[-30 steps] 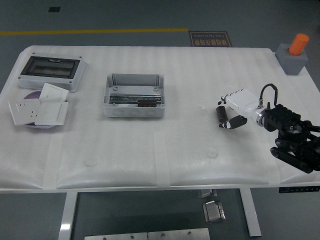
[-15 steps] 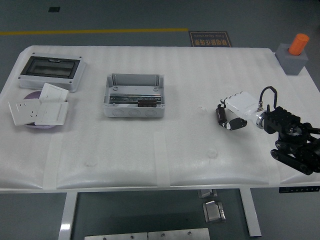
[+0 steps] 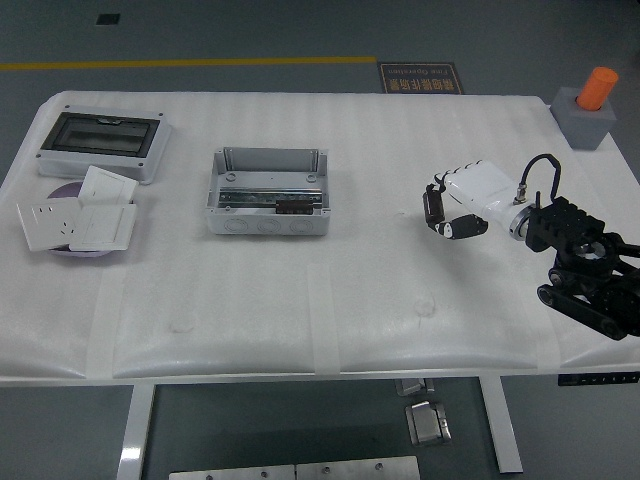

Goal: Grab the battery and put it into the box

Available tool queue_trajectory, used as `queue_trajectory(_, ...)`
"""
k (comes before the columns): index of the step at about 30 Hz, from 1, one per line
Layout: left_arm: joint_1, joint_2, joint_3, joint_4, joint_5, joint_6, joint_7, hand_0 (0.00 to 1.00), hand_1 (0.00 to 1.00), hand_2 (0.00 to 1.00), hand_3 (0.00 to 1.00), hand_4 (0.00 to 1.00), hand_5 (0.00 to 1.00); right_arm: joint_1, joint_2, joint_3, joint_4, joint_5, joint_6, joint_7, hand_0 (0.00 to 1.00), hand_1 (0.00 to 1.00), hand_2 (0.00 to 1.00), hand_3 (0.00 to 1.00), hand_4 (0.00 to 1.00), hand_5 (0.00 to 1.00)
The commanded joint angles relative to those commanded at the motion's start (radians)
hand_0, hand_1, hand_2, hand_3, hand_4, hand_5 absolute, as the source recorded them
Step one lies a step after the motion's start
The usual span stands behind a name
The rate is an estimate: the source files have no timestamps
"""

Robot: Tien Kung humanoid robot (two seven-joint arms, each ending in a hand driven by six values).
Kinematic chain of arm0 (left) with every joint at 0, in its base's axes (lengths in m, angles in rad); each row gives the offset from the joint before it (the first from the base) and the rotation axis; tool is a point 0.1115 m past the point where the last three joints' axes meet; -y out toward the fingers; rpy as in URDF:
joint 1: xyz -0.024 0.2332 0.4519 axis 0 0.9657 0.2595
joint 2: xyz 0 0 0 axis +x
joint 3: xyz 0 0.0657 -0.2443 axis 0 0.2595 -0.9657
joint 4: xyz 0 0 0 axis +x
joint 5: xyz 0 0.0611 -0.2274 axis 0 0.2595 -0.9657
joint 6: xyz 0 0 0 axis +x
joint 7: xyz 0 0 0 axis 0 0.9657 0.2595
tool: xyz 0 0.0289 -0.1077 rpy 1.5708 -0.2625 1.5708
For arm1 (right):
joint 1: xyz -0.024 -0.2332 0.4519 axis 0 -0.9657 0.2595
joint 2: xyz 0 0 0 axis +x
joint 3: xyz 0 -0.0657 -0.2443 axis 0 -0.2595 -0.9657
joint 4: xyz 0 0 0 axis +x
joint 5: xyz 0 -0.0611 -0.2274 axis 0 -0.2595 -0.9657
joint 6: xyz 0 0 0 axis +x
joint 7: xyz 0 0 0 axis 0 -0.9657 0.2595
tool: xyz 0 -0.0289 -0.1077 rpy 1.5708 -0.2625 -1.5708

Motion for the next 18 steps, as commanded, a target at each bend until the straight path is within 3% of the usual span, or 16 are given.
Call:
queue_trajectory(5, 0.004, -0.001, -0.01, 0.002, 0.009, 0.001, 0.002, 0.59, 0.616, 0.495, 0.652, 0.585, 0.389, 0.013, 0.026, 0.062, 0.08, -0.004, -0.012, -0.012, 0.593, 0.629, 0.684, 0.687, 0.453, 0.382)
queue_trajectory(8, 0.006, -0.002, -0.024, 0.004, 0.023, -0.001, 0.007, 0.59, 0.616, 0.498, 0.652, 0.587, 0.391, 0.032, 0.074, 0.084, 0.106, -0.001, -0.016, -0.02, 0.592, 0.629, 0.682, 0.686, 0.447, 0.386)
queue_trajectory(14, 0.009, -0.001, -0.055, 0.007, 0.055, -0.005, 0.02, 0.59, 0.616, 0.5, 0.652, 0.587, 0.391, 0.062, 0.189, 0.109, 0.093, 0.016, -0.021, -0.028, 0.592, 0.631, 0.68, 0.684, 0.445, 0.389)
queue_trajectory(18, 0.011, 0.0, -0.066, 0.008, 0.065, -0.007, 0.025, 0.59, 0.616, 0.5, 0.652, 0.587, 0.391, 0.068, 0.269, 0.132, 0.049, 0.031, -0.029, -0.028, 0.592, 0.631, 0.68, 0.684, 0.445, 0.389)
